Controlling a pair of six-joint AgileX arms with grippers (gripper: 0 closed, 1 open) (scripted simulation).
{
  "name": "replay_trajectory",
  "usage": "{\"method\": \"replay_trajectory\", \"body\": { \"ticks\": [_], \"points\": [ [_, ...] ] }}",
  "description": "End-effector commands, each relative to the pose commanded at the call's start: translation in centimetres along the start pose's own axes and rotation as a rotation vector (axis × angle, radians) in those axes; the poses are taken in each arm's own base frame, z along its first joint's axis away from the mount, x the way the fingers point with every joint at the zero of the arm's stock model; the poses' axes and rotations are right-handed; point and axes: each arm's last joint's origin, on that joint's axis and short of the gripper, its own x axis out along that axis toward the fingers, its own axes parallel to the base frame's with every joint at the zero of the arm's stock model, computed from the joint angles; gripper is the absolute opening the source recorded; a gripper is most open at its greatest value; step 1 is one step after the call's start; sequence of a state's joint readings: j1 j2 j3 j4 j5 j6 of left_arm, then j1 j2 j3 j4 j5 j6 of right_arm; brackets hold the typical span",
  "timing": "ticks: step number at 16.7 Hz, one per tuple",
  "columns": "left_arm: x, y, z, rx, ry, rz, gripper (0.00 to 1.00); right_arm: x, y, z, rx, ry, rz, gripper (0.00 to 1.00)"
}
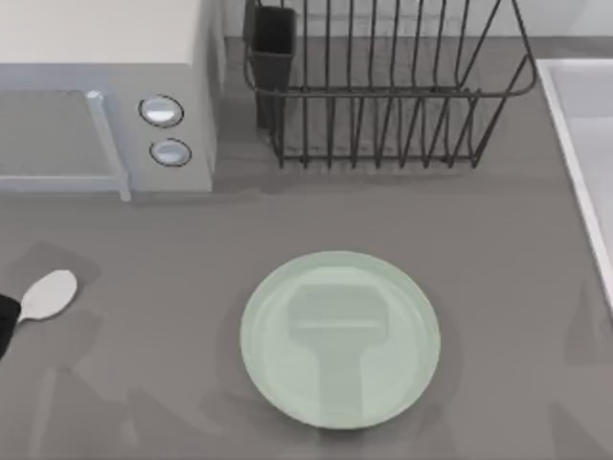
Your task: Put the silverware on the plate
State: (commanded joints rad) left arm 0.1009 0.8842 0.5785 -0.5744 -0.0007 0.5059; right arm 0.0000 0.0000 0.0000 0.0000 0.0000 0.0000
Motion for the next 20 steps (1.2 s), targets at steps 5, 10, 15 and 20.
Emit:
{"method": "replay_trajectory", "body": {
  "ticks": [5,10,15,20],
  "points": [
    [3.9,3.0,2.8,0.19,0.353,-0.222,1.0,0.0,0.0,0.0,0.0,0.0,0.0,1.0],
    [7.4,5.1,4.3,0.298,0.525,-0.399,1.0,0.0,0.0,0.0,0.0,0.0,0.0,1.0],
    [8.0,5.6,4.5,0.318,0.549,-0.431,1.0,0.0,0.0,0.0,0.0,0.0,0.0,1.0],
    [8.9,5.2,4.0,0.318,0.551,-0.433,1.0,0.0,0.0,0.0,0.0,0.0,0.0,1.0]
  ]
}}
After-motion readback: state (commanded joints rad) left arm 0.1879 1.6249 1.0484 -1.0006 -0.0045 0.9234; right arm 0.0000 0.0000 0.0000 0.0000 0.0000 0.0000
